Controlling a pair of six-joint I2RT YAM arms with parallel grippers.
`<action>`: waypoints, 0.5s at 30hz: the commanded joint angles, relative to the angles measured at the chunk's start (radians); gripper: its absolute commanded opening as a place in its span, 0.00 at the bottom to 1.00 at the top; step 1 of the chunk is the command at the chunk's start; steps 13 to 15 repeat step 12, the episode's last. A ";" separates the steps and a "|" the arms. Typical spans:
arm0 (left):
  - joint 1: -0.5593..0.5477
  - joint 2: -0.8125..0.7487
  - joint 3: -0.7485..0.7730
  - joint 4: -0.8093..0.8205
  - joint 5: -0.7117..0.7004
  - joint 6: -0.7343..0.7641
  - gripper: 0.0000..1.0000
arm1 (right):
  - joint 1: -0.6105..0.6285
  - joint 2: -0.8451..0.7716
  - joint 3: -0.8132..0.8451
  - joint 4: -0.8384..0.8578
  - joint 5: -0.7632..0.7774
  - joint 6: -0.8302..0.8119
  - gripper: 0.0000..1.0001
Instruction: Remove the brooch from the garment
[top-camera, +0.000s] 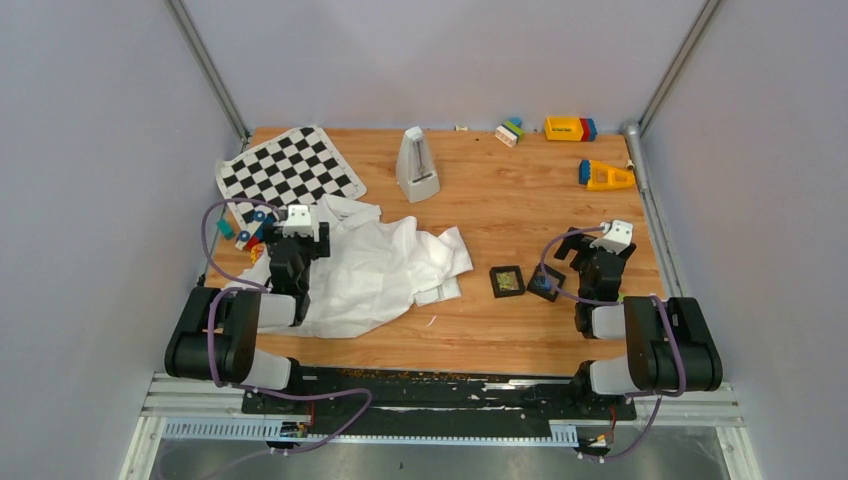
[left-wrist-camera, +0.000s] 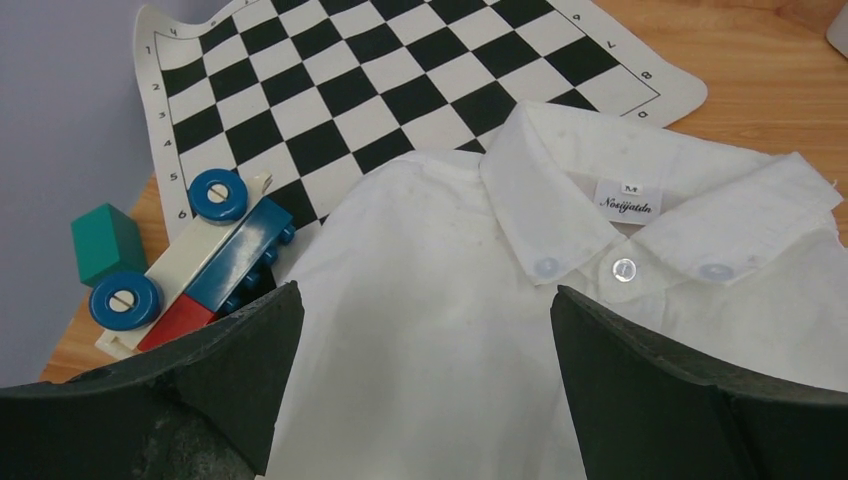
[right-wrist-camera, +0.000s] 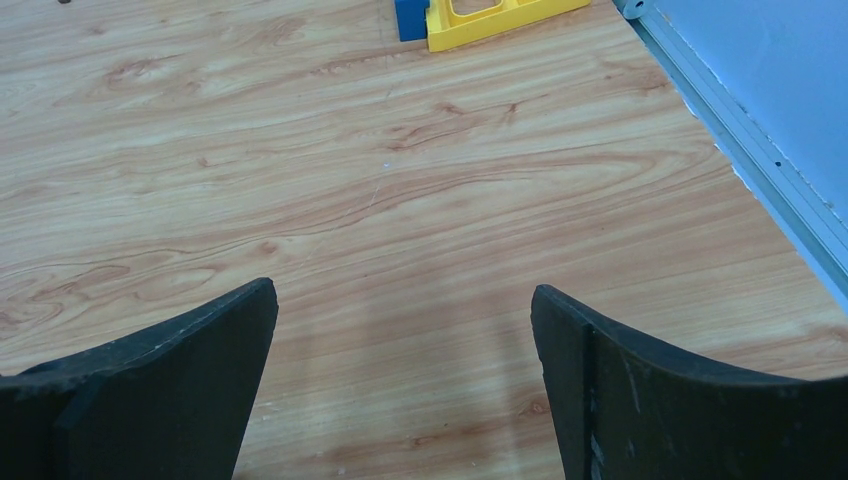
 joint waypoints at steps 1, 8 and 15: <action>0.010 -0.005 0.012 0.082 0.011 -0.022 1.00 | 0.003 -0.016 0.024 0.063 -0.014 0.014 1.00; 0.014 -0.003 0.028 0.048 0.024 -0.020 1.00 | 0.004 -0.016 0.024 0.063 -0.014 0.014 1.00; 0.019 -0.004 0.027 0.048 0.034 -0.023 1.00 | 0.004 -0.016 0.024 0.063 -0.012 0.014 1.00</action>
